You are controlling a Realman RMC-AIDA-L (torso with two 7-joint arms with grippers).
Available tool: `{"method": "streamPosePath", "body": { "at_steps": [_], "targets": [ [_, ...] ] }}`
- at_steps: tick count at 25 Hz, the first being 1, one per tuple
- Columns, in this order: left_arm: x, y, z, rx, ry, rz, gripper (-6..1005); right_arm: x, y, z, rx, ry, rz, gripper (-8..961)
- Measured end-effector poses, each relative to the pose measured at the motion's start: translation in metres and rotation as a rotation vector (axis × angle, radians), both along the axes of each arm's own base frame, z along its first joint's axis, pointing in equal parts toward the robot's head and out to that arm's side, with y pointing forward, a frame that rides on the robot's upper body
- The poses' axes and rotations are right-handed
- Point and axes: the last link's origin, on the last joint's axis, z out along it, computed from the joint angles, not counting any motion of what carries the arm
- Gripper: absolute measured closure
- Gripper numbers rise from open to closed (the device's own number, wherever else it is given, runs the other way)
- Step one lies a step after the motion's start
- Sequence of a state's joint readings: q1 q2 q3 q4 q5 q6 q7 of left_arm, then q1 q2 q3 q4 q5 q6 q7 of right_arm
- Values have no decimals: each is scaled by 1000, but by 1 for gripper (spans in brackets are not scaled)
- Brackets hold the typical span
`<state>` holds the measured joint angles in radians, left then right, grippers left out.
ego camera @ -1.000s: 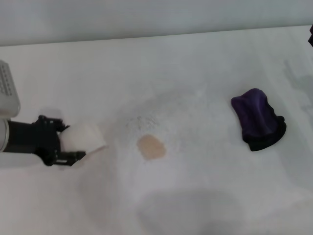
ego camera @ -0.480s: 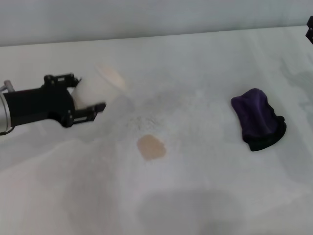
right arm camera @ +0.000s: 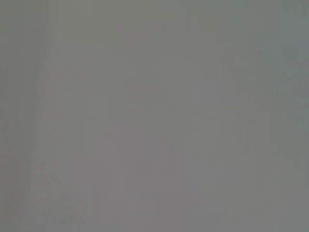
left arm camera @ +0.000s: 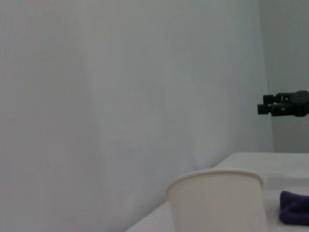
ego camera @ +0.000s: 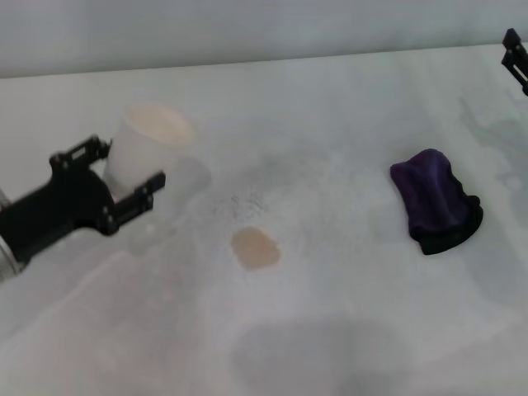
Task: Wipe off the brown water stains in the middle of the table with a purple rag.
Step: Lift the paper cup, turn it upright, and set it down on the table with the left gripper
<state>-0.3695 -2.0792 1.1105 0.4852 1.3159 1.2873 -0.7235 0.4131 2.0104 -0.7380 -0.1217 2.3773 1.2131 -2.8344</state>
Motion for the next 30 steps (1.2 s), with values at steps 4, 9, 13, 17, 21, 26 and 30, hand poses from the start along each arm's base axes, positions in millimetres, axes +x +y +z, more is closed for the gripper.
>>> {"method": "streamPosePath", "body": {
  "at_steps": [4, 9, 13, 17, 21, 26, 30],
  "targets": [
    [-13, -17, -13, 9, -18, 31, 317, 0, 0, 0, -6, -11, 6, 113],
    [-31, -42, -23, 39, -6, 66, 318, 0, -1, -3, -26, -20, 9, 113],
    [-44, -58, -26, 75, 5, 105, 317, 1, -3, -5, -39, -27, 7, 113],
    [-54, -71, -28, 88, 18, 136, 317, 1, -5, -8, -54, -33, 9, 113],
    [-60, -78, -30, 87, 32, 156, 318, 0, -8, -12, -74, -42, 23, 113],
    [-65, -87, -34, 84, 55, 171, 318, -2, -11, -15, -86, -45, 42, 113],
    [-68, -90, -36, 87, 71, 178, 317, -2, -11, -15, -86, -44, 42, 113]
  ]
}}
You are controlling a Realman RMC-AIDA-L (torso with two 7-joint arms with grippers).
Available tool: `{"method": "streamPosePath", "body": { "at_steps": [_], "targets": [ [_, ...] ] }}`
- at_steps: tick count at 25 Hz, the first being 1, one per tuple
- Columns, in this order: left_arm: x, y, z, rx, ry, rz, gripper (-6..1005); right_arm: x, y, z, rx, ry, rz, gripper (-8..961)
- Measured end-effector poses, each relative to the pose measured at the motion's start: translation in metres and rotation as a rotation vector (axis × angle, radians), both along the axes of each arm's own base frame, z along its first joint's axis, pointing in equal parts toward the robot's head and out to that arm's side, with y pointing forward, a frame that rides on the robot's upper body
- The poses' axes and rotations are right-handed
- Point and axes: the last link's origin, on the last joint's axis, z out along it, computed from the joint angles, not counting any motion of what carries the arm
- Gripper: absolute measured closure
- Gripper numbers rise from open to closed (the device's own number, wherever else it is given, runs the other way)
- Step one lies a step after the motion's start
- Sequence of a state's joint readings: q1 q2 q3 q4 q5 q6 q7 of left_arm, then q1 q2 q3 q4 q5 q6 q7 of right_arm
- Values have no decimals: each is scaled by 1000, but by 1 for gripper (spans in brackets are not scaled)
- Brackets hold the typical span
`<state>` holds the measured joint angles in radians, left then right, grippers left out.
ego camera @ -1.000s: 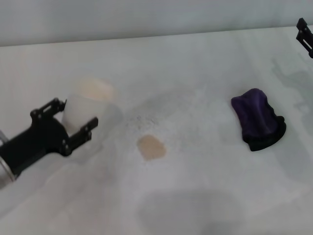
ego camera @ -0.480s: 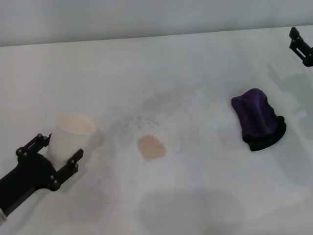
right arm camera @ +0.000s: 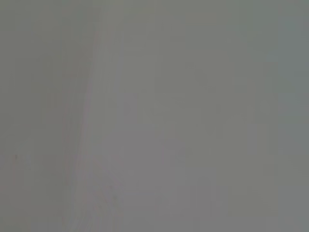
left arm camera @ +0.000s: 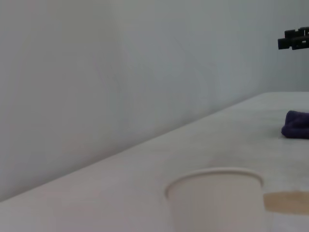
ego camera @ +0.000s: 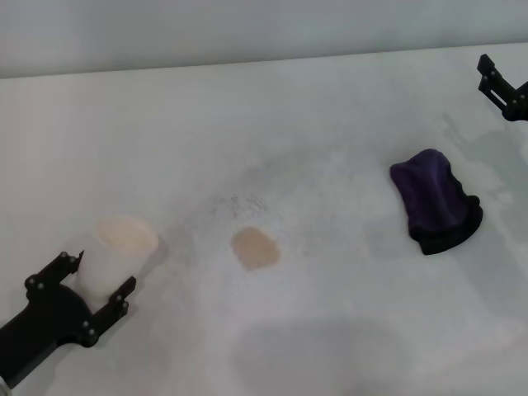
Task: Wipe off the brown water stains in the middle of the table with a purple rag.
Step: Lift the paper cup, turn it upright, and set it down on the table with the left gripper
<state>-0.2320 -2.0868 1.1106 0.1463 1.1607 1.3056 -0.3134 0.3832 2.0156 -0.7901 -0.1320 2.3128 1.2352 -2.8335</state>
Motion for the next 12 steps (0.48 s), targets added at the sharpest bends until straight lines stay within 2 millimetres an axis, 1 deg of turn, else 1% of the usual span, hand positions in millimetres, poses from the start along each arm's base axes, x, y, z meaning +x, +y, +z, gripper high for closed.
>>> {"method": "streamPosePath", "body": {
  "at_steps": [5, 12],
  "targets": [
    [-6, -7, -4, -4, 27, 22, 309, 0, 0, 0, -1, 0, 1, 113],
    [-7, -14, -8, -8, 36, 19, 295, 0, 0, 0, -2, -1, -2, 114]
  ]
}}
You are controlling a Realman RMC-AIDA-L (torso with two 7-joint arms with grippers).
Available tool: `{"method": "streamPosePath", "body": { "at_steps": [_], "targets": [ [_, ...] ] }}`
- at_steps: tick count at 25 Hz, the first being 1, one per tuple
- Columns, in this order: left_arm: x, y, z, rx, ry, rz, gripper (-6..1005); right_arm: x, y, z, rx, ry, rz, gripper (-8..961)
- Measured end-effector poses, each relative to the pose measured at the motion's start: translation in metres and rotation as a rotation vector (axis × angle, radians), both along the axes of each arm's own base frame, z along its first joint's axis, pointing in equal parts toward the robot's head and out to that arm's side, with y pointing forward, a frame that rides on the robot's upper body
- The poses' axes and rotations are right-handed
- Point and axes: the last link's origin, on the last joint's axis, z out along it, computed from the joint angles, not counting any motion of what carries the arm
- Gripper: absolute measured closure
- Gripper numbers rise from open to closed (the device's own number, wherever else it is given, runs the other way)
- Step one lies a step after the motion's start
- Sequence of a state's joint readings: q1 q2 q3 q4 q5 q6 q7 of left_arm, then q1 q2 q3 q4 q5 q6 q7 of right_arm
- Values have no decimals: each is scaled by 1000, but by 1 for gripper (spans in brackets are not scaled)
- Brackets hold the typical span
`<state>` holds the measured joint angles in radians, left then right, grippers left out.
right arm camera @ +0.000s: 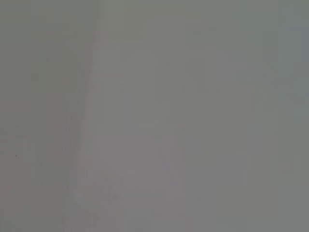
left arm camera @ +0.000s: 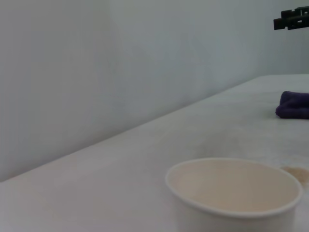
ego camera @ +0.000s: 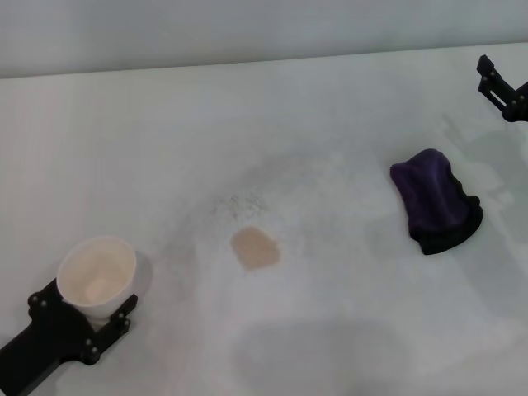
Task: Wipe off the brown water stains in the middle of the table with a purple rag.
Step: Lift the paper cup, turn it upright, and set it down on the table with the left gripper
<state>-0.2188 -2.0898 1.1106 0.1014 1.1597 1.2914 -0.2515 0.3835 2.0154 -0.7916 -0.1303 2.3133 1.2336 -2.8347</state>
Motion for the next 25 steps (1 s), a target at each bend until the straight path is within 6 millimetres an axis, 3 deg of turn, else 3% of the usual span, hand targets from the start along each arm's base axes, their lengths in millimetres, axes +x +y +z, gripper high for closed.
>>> {"method": "streamPosePath", "body": {
  "at_steps": [15, 19, 25],
  "targets": [
    [-1, -1, 3, 23, 0, 3, 237, 0, 1, 0, -9, -8, 1, 114],
    [-3, -9, 6, 54, -9, 4, 116, -2, 3, 0, -8, -9, 7, 114],
    [-4, -31, 16, 138, -49, -5, 116, -3, 5, 2, -2, -26, 15, 114]
  ]
}}
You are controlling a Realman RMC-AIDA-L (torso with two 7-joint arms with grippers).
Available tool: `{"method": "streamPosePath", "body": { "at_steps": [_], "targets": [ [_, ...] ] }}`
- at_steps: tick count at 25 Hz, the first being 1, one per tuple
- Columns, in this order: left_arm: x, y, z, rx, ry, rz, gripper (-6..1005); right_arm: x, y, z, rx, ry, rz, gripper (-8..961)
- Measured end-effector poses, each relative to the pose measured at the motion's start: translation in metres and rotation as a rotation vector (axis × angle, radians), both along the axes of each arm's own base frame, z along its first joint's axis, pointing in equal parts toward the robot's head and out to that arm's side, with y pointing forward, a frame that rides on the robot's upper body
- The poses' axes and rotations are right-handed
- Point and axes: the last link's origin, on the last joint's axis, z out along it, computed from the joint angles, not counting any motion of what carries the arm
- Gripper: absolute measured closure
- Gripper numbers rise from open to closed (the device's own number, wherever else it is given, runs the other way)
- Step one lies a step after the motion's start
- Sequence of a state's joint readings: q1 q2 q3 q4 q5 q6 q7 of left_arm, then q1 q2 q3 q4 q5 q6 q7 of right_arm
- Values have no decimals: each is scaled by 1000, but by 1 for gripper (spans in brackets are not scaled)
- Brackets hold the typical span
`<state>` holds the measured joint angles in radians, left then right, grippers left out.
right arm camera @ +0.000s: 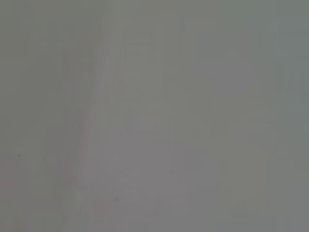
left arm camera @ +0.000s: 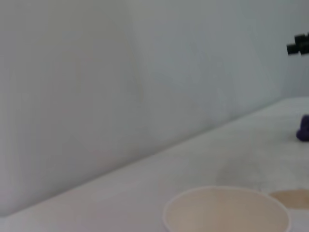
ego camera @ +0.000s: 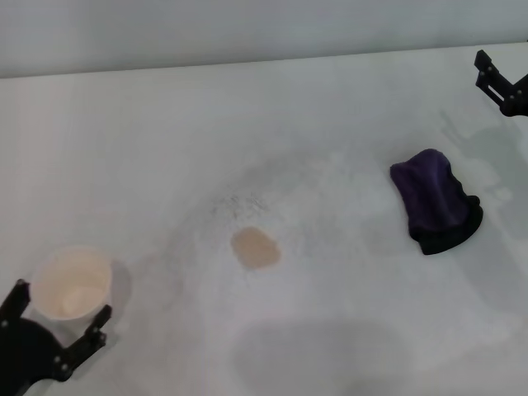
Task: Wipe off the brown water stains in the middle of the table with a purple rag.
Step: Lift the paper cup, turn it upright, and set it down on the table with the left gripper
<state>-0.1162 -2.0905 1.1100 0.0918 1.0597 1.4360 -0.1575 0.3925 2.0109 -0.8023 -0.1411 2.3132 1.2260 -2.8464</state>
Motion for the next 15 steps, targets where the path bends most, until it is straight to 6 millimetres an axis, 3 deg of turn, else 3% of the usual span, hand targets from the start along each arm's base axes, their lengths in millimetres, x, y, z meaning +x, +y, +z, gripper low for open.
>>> {"method": "streamPosePath", "body": {
  "at_steps": [7, 15],
  "targets": [
    [0, -20, 2, 30, -59, 30, 115, 5, -2, 0, -3, -3, -27, 114],
    [-3, -23, -1, 30, -69, 69, 115, 6, -3, 0, 0, -1, -33, 114]
  ]
}}
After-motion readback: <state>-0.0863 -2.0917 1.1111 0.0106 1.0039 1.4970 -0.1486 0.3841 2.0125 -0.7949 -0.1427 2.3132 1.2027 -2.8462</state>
